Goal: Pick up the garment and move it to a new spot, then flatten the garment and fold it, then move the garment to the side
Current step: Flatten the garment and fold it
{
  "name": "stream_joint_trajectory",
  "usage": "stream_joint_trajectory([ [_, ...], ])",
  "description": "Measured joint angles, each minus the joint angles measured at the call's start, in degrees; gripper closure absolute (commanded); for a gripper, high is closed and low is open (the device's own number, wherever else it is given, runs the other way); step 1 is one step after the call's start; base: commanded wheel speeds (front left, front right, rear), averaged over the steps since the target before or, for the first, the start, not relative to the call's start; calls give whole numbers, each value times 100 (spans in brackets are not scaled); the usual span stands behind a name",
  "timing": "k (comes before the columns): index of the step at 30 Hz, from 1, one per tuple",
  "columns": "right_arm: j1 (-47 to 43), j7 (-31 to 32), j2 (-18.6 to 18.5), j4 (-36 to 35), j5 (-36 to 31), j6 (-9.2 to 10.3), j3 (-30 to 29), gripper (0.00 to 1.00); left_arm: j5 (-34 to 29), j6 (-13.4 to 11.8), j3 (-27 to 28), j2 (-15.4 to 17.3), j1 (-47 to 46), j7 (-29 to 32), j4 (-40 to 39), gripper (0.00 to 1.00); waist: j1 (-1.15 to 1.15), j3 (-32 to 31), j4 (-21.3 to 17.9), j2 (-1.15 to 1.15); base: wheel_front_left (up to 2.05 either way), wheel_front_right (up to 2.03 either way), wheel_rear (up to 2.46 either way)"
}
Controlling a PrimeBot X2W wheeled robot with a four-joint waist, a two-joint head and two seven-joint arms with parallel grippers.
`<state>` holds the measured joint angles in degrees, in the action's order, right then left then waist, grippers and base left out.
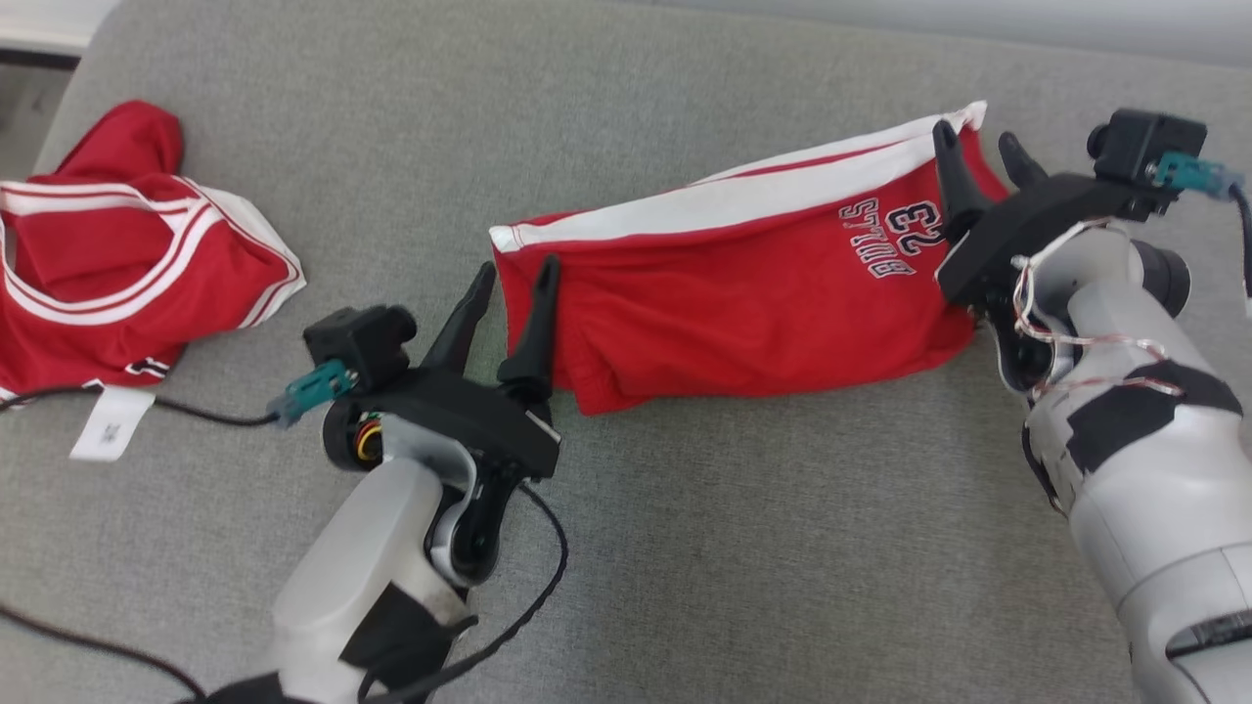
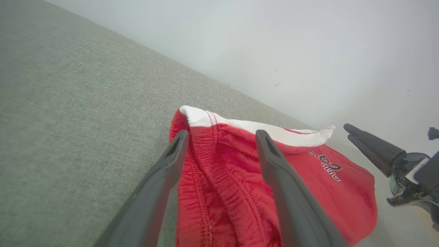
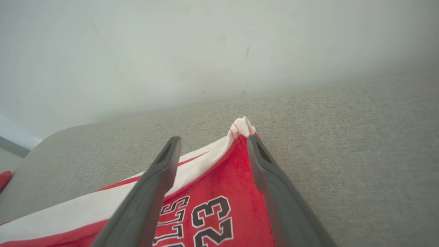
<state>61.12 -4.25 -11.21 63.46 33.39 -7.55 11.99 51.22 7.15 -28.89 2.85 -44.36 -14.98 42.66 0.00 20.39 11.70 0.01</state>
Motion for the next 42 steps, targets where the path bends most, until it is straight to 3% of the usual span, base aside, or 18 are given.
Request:
stream_joint_trajectory([
  [11,-1084,-605,-526,-538,469,0,907,0,-1835,-109,1262,67,1642,-7,-1685,0,-1,-568,-213,-1,0,0,0],
  [19,-1570,-788,-775,-347,768,0,1118,0,-3207,-176,1728,24,3200,-5,-2770,0,-2,-854,-164,-2,0,0,0],
  [33,-1152,-828,-698,532,887,0,1139,0,-3365,-283,1577,3,3838,-5,-2924,0,0,-771,238,-2,0,0,0],
  [42,-854,-301,-717,1005,731,0,1023,0,-3214,-370,1315,1,3728,-5,-2996,0,0,-600,463,-2,0,0,0],
])
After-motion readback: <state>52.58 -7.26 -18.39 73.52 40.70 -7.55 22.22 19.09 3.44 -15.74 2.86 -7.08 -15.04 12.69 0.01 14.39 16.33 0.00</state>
